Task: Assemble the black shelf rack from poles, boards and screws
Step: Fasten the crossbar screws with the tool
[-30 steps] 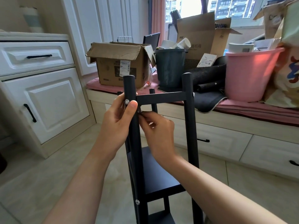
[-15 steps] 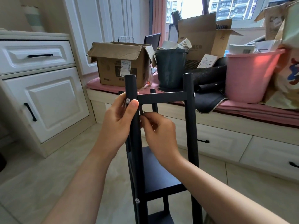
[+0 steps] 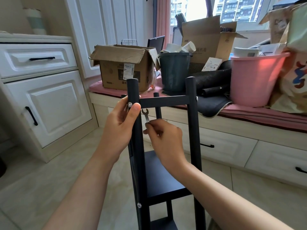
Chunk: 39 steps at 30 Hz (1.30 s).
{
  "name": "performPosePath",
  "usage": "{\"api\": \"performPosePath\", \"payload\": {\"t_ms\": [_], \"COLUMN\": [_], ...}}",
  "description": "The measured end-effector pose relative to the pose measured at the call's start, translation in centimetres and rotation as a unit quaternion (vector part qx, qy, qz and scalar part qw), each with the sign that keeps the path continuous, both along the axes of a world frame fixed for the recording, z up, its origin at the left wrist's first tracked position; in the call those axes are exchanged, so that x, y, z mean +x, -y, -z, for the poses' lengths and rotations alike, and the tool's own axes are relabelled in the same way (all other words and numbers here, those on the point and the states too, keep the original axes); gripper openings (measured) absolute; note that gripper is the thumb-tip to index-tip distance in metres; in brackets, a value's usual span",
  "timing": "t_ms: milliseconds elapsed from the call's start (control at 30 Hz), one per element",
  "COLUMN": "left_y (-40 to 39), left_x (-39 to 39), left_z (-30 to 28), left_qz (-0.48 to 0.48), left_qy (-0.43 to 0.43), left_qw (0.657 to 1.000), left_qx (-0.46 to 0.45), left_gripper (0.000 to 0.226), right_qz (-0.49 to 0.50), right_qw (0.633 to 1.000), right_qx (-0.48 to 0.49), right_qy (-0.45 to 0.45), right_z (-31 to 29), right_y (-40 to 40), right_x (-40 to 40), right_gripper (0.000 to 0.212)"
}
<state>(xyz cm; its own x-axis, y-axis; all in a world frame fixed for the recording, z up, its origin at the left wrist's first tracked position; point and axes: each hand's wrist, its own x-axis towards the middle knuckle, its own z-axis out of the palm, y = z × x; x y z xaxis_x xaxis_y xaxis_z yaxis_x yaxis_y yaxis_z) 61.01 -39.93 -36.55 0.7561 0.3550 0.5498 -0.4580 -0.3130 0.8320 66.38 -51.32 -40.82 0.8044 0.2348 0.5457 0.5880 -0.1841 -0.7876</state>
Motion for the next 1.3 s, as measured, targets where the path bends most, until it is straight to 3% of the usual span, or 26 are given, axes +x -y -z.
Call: {"api": "performPosePath", "payload": {"t_ms": [433, 633, 1000, 1300], "left_y": [-0.1, -0.1, -0.2, -0.2], "left_x": [-0.5, -0.4, -0.2, 0.1], "left_z": [-0.3, -0.2, -0.1, 0.1], "left_qz": [0.003, 0.005, 0.007, 0.01], "left_qy": [-0.011, -0.012, -0.006, 0.009], "left_qw": [1.0, 1.0, 1.0, 1.0], "left_qx": [0.019, 0.022, 0.03, 0.024], "left_gripper": [0.029, 0.026, 0.026, 0.036], "right_qz": [0.081, 0.097, 0.057, 0.079], "right_qw": [0.981, 0.977, 0.991, 0.983], "right_qx": [-0.068, -0.09, -0.012, 0.048], "right_qy": [0.163, 0.165, 0.118, 0.159], "right_z": [-2.8, -2.7, -1.5, -0.2], "right_y": [1.2, 1.4, 0.0, -1.7], "right_x": [-0.4, -0.1, 0.5, 1.5], "right_gripper": [0.01, 0.012, 0.009, 0.009]}}
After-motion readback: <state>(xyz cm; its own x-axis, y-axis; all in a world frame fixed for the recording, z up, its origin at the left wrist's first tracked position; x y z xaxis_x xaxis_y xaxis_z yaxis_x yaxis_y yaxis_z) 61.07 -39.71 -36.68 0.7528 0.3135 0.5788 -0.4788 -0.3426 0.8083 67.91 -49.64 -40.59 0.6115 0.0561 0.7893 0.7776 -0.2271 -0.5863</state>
